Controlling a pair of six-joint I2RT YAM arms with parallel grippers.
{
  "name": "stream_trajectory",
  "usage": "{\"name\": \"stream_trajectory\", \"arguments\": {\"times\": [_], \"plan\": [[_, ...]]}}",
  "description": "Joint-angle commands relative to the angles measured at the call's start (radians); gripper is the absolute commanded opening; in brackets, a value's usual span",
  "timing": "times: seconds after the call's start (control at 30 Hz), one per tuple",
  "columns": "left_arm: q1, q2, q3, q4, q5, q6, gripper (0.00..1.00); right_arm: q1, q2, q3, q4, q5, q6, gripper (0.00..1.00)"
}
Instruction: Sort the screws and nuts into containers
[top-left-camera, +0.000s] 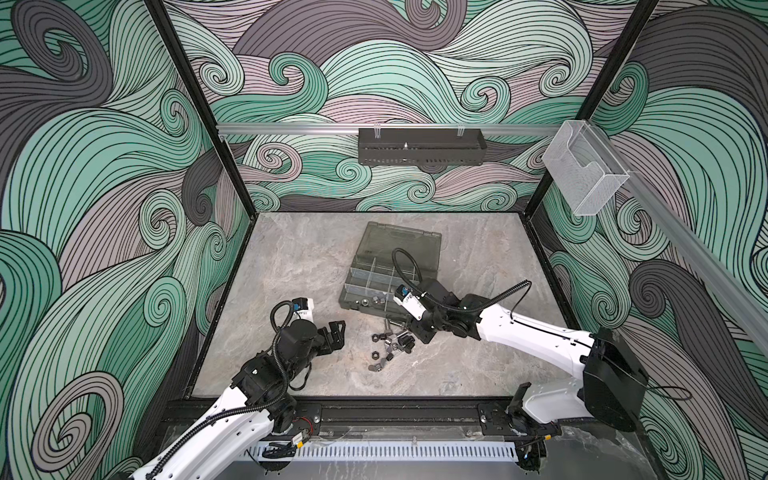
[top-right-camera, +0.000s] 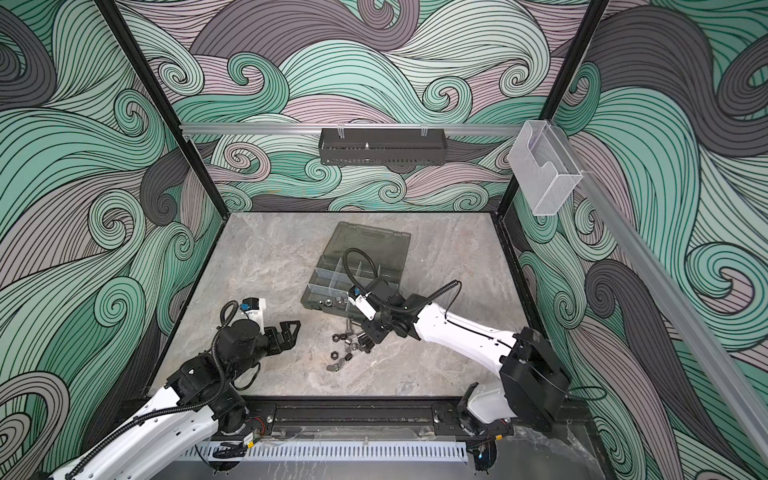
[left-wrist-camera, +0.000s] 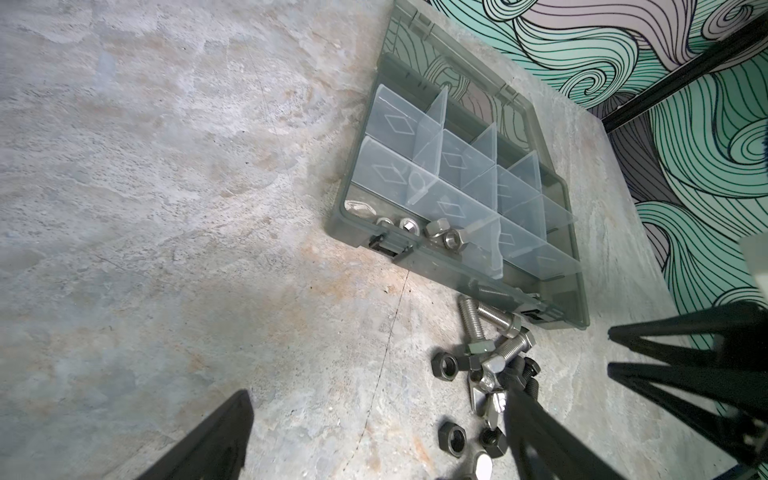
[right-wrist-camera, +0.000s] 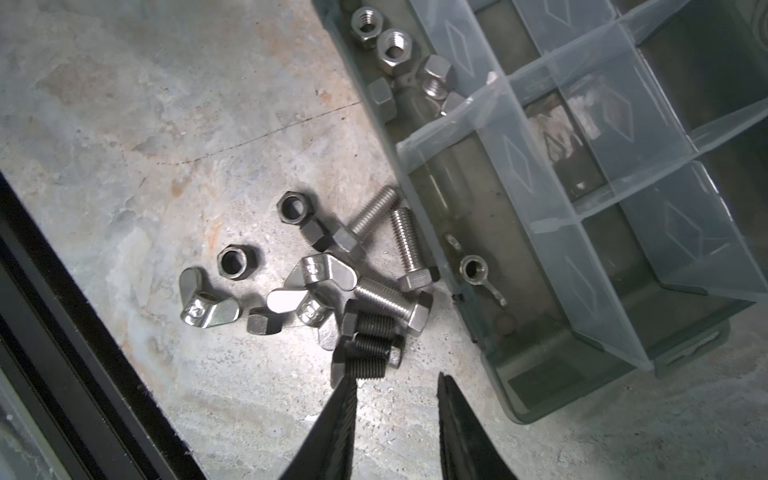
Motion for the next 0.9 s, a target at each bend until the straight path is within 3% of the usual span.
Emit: {"name": "stream_trajectory", "arguments": {"times": [0.0,0.5,0.87], "plan": [[0.006,-0.027,0.029,-0.039,-0.051,-0.002,0.96,0.047,-0.023,-0.018,0.021,-0.023,-0.031,0.35],[0.006,-0.104,0.009,-0.094,-0.087,-0.026,0.96,0.240,0.152,0.024,0.060,-0.061,-0.069,0.35],[0.006,-0.156,-0.003,-0.127,-0.100,-0.047,0.96,0.293,0.271,0.096,0.057,-0.068,-0.115,0.35]]}}
